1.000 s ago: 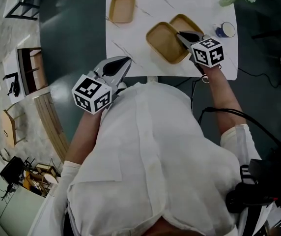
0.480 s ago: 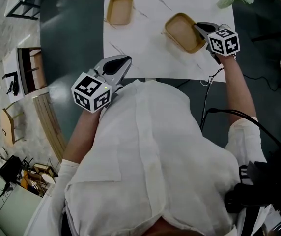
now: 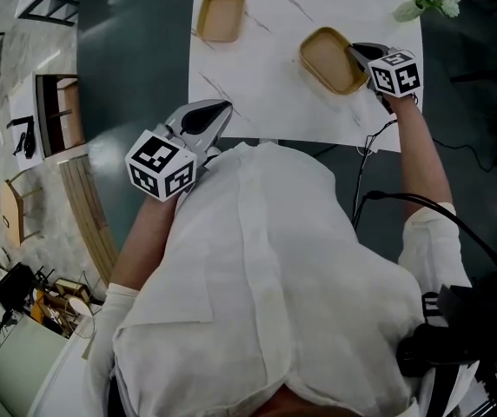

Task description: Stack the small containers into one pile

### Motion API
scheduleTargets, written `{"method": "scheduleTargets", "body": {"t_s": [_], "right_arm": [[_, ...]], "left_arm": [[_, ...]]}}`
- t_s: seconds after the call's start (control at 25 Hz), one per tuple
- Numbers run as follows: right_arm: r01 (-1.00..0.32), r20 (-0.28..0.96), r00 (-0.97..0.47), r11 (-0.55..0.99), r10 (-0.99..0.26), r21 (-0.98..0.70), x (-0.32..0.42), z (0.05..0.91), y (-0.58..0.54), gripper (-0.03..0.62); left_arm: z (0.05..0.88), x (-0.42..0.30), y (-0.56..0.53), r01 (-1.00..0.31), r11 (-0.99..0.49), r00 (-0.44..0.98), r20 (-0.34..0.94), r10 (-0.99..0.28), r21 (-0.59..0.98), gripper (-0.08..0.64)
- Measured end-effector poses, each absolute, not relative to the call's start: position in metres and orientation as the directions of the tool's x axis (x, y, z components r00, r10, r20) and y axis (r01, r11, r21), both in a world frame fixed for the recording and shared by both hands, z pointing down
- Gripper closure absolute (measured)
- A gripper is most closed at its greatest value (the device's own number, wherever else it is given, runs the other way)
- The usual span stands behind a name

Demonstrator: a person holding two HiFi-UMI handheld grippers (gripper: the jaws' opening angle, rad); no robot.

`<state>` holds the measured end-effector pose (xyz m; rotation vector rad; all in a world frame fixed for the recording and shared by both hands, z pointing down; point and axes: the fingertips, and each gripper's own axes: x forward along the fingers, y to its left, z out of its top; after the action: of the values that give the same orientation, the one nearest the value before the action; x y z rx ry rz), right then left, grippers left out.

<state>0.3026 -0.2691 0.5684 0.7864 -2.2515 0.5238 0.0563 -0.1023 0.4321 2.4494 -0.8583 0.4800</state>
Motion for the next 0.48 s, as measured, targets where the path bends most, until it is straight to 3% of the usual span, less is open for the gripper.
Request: {"method": "scheduleTargets", "body": {"t_s": [0.48], "right_arm": [[-0.651, 0.772, -0.496, 0.758, -0.398, -0.028, 0.299, 0.584, -0.272, 0.575]], "left_arm": [[0.431, 0.051, -0.101, -0.662, -0.669, 0.734, 0.477, -0.484, 0.339, 0.552]]}}
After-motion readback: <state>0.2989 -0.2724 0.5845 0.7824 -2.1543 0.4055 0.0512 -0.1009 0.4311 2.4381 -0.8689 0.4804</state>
